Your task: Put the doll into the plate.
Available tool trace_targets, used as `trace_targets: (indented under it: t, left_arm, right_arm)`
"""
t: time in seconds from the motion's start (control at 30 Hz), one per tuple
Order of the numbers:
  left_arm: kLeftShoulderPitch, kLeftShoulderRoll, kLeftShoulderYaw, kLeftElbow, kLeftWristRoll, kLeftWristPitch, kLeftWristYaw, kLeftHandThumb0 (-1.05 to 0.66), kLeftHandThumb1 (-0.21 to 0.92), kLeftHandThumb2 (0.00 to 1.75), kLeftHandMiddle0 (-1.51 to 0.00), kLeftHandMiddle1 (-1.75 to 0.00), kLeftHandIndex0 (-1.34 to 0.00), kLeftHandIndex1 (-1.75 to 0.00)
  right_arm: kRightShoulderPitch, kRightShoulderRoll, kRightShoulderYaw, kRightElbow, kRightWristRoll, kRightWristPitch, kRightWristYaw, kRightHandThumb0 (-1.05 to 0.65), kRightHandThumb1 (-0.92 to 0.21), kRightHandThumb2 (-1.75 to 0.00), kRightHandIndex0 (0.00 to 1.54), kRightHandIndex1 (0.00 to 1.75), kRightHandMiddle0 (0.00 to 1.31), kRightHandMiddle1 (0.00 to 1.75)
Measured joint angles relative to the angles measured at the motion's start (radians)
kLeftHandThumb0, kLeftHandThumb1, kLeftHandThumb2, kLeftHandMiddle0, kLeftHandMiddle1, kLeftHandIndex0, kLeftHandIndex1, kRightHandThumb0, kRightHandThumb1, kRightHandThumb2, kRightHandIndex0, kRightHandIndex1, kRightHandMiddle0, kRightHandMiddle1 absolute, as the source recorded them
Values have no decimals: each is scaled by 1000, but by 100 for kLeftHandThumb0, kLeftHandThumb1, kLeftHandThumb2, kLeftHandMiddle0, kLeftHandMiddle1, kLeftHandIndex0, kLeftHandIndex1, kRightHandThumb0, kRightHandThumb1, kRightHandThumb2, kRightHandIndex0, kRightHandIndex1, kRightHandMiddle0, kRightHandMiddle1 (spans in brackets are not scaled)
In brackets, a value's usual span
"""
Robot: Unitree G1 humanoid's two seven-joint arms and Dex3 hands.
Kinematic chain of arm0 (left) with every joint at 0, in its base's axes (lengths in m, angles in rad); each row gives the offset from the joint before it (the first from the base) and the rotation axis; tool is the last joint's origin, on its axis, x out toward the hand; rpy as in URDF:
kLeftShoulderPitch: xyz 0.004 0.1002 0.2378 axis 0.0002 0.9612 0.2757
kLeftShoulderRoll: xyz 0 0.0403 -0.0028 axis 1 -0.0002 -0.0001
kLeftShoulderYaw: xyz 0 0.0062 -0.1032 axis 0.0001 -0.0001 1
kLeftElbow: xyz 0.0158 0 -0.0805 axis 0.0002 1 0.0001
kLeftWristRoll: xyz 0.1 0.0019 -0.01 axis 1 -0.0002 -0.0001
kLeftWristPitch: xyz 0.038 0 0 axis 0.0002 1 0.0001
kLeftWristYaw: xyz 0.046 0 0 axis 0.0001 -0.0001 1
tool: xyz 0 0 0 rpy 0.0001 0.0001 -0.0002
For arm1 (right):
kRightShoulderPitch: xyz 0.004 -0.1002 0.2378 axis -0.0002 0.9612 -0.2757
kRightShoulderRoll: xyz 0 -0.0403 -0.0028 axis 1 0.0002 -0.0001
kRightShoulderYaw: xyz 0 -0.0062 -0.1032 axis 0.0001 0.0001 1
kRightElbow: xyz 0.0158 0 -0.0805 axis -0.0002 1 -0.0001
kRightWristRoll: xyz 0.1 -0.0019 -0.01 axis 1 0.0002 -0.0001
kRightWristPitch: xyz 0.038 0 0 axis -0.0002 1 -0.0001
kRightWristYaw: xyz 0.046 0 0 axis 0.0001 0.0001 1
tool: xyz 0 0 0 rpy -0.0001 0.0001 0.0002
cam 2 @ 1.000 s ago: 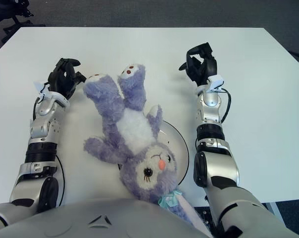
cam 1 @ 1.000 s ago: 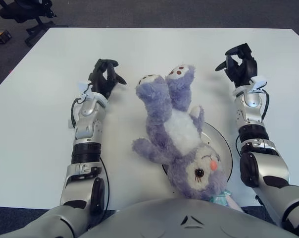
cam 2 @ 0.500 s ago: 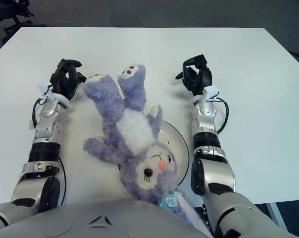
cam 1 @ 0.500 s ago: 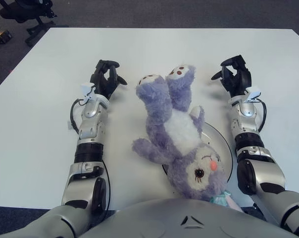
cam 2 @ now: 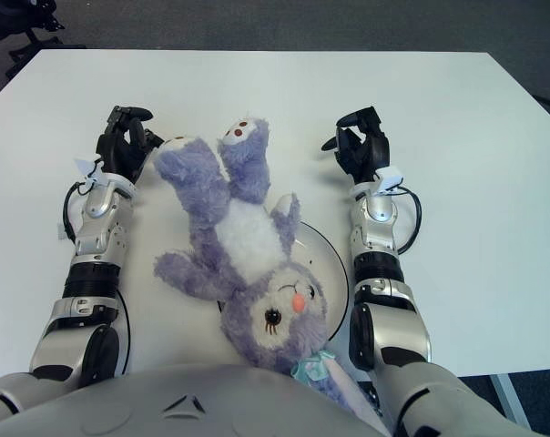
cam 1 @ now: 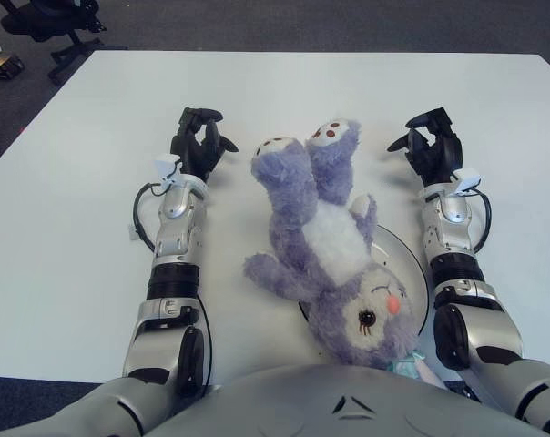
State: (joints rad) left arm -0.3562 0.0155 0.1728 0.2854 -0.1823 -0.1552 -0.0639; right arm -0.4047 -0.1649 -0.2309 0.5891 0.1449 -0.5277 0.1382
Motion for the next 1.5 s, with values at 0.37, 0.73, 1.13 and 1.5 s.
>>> trace_targets:
  t: [0.37, 0.73, 1.13, 1.5]
  left_arm:
    - [5, 0, -4, 5, 31, -8, 14, -35, 92, 50, -76, -175, -22, -175]
    - [12, 0, -7, 28, 42, -11, 24, -35, 92, 50, -77, -175, -22, -175]
    - [15, 0, -10, 36, 42, -27, 24, -35, 92, 50, -77, -175, -21, -175]
    - [17, 0, -10, 37, 29, -9, 20, -35, 92, 50, -77, -175, -21, -175]
  right_arm:
    - [47, 0, 9, -77, -3, 80, -4, -35, -88, -55, 65, 175, 23, 175]
    - [52, 0, 16, -87, -2, 119, -4, -36, -86, -59, 68, 175, 25, 175]
    - [53, 0, 16, -88, -2, 151, -7, -36, -83, -63, 71, 175, 26, 175]
    - [53, 0, 16, -88, -2, 169, -40, -38, -73, -77, 78, 175, 32, 175]
